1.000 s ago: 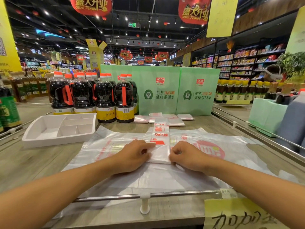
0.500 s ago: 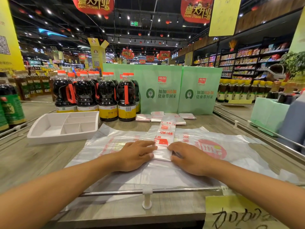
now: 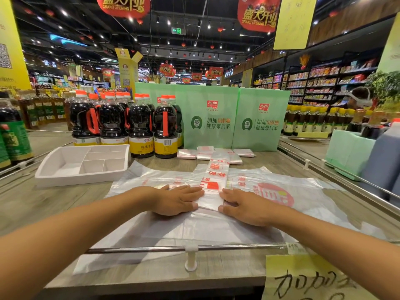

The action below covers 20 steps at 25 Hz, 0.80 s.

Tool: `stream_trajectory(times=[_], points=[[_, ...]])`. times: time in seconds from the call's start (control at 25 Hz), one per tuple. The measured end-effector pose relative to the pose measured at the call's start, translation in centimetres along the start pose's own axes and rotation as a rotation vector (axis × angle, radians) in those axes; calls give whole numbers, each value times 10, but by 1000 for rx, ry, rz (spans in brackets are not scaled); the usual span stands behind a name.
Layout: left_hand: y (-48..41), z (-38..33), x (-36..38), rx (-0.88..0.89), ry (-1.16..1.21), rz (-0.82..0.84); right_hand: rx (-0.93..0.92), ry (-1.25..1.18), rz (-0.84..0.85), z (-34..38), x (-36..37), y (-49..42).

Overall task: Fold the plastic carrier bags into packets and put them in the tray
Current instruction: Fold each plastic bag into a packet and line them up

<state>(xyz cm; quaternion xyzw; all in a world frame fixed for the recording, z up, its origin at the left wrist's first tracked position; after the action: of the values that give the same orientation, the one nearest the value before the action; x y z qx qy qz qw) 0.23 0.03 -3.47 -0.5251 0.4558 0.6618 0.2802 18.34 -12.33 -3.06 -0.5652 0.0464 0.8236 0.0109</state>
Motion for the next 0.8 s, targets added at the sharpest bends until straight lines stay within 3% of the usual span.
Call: stream_trajectory(times=[0.12,0.4,0.8], points=[[-2,4,-10,36,65,-40,2,-14,0,0,-1,1],[4,5,-7,69,113,-417,-54,-89,-67,-8,-4,2],[14,0,-17,103,391,-625,-128,-365,-266,-12,-15,1]])
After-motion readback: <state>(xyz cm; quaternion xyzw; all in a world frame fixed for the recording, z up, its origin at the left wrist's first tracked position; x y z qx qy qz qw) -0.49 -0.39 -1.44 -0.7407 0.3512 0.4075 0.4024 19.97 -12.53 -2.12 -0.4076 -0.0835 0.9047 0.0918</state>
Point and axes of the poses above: each hand's wrist, its own y-axis away from the middle knuckle, its own x-axis out of the palm, z = x × y, the point moved 4 cm from there along -y, towards the middle knuckle, and after that the axes turned 8 degrees about -y, right-handed, at the moved point
